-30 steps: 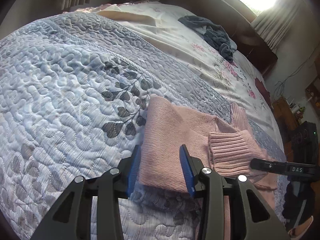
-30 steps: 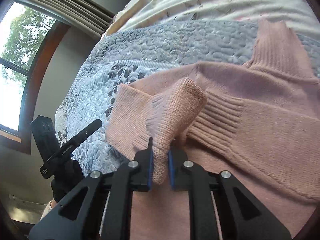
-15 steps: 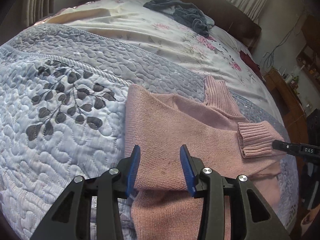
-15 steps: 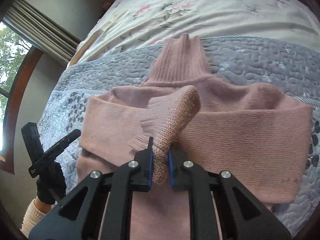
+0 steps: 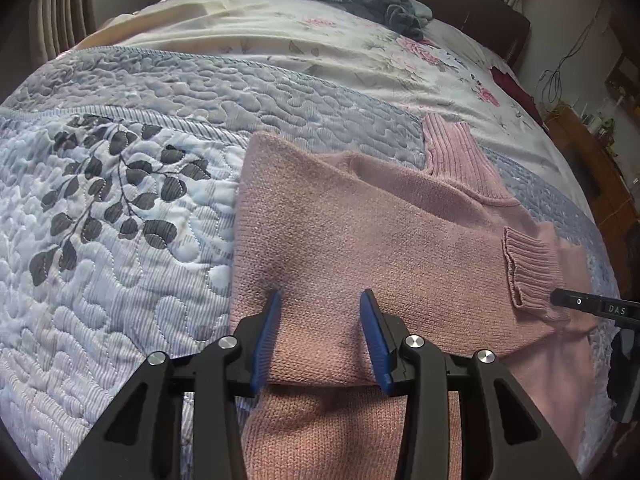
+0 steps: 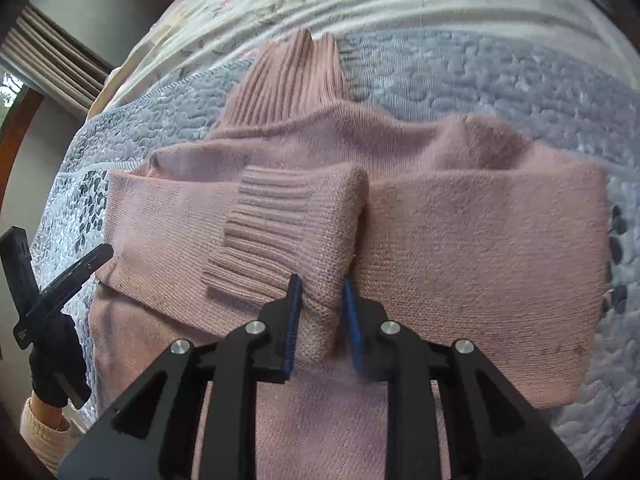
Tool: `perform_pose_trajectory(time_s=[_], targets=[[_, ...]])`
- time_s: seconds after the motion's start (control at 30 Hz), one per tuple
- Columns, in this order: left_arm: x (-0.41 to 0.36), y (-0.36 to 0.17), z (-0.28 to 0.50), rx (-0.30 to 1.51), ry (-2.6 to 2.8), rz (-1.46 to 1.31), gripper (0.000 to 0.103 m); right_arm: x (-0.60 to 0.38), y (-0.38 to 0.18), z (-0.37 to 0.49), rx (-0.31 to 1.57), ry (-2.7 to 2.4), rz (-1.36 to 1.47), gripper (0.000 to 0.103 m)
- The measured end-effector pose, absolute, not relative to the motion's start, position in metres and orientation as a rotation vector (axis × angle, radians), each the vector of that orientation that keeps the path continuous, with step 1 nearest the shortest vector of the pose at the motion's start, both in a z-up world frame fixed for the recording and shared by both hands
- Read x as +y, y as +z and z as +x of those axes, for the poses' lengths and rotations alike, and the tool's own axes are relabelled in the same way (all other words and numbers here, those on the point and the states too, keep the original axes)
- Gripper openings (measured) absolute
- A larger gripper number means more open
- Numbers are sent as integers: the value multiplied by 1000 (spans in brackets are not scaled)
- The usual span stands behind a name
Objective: Fold small clothes
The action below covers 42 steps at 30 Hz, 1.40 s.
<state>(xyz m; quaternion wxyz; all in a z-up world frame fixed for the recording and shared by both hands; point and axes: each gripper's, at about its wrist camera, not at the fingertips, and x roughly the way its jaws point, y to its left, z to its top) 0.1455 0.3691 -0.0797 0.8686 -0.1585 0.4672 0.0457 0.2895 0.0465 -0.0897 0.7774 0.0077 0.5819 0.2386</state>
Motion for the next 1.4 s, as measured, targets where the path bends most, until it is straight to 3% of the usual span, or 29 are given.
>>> perform_pose_trajectory(time_s=[0.17,0.4,0.43,0.5,0.57,1.03,1.4], targets=[[352,-58,151,930,38,-319,42,88,-65,277,1204,617,-82,43],[335,-84,170,992,1,-331,42,146,-114,272,1307,585,-272,54],[337,-91,171,1009,3,-351,42,147,-121,273,1313,570,-290,54],[344,-102,173,1030,7,-403,42,147,-123,275,1302,550,-300,41],[349,-106,172,1022,-1,-428,42,140,-119,278,1291,554,-283,10],[347,-108,174,1029,11,-394,42,-18,-49,292,1206,501,116,9],[342,-103,180,1058,32,-343,42,-82,-93,285,1326,355,77,15]])
